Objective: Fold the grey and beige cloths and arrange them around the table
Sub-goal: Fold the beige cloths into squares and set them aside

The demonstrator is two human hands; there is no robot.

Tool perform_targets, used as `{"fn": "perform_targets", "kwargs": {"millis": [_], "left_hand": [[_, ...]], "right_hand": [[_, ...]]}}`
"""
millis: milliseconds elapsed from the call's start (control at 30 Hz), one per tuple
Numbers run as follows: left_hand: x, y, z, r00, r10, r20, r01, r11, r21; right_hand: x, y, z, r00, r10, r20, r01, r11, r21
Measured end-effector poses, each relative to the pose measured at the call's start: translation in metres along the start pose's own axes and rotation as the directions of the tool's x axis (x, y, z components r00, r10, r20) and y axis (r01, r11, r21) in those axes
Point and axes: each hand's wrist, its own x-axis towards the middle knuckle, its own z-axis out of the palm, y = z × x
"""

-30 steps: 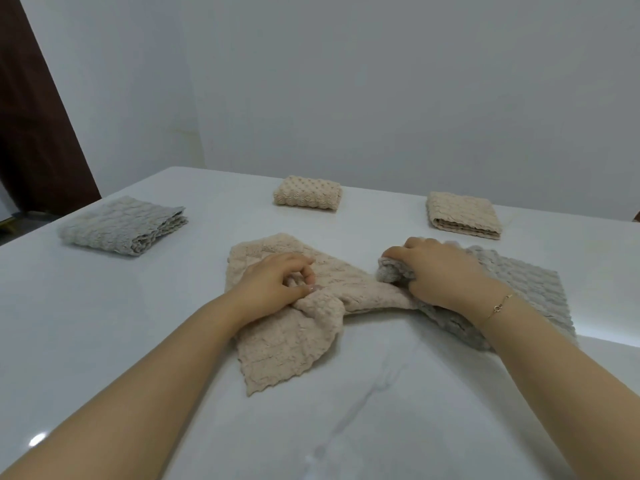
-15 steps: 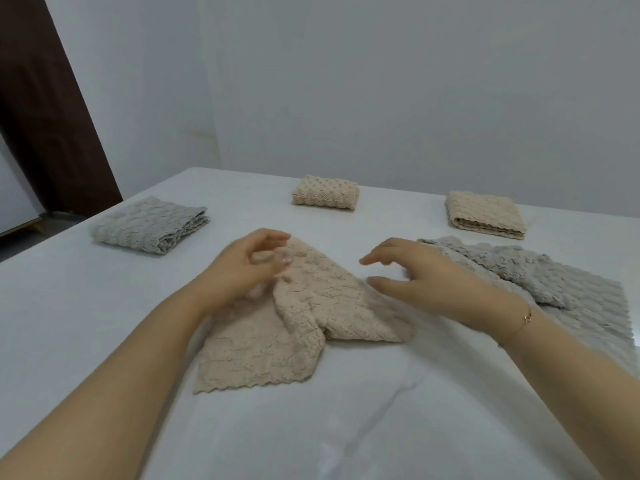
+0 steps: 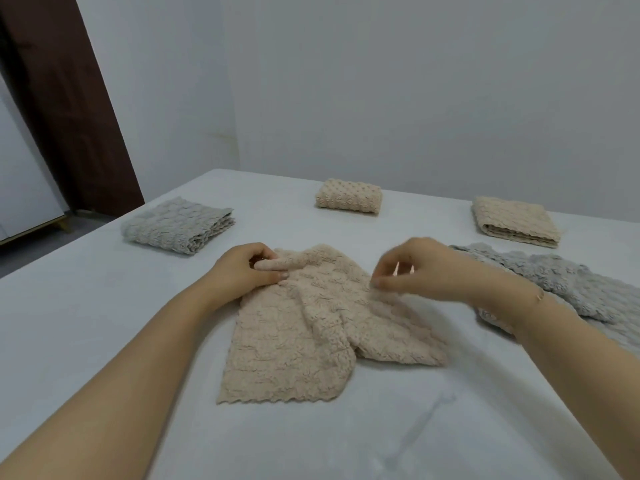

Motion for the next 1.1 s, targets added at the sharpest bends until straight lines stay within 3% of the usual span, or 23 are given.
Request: {"fn": "perform_targets", "kwargs": {"millis": [100,200,300,500,600,733,867,933,1100], "left_hand": [[-0.005,0.006,-0.002,0.999,-0.007,0.034,0.015,0.975,-0.220],[-0.006,0.013,0.004,0.998,-0.050,-0.035,0.031,0.911,-0.411],[0.000,0.016,0.011,0.991,-0.068,-0.119,-0.008,0.836,-0.548],[0.006,0.020,0.004,0.992,0.046,-0.119,-0.108,0.799,-0.591],[0.003,0.021,0.005,1.000,-0.006,-0.013,-0.003,0.814,-0.581],[-0.002,0.021,0.008,0.989,-0.084,0.122,0.135,0.850,-0.508],[-0.007,0.023,0.005,0.992,-0.074,0.101,0.124,0.722,-0.680],[-0.009,0.024,0.004,0.993,-0.064,0.098,0.115,0.705,-0.700],[-0.017,0.030,0.003,0.954,-0.003,0.301,0.157,0.858,-0.488]], "right_hand": [[0.037,0.006,-0.003,0.994,0.039,-0.099,-0.039,0.999,0.007],[0.068,0.010,0.007,0.995,0.096,0.037,-0.098,0.994,0.046],[0.079,0.007,0.023,0.992,0.046,0.117,-0.068,0.979,0.193],[0.083,0.013,0.042,0.997,-0.073,0.024,0.051,0.861,0.506],[0.082,0.014,0.039,0.996,-0.082,-0.024,0.080,0.798,0.597],[0.081,0.004,0.036,0.991,-0.126,-0.032,0.123,0.819,0.560],[0.077,-0.007,0.032,0.989,-0.138,-0.054,0.146,0.849,0.508],[0.073,-0.010,0.027,0.989,-0.137,-0.048,0.143,0.857,0.494],[0.064,-0.013,0.022,0.989,-0.141,-0.043,0.145,0.878,0.456]]}}
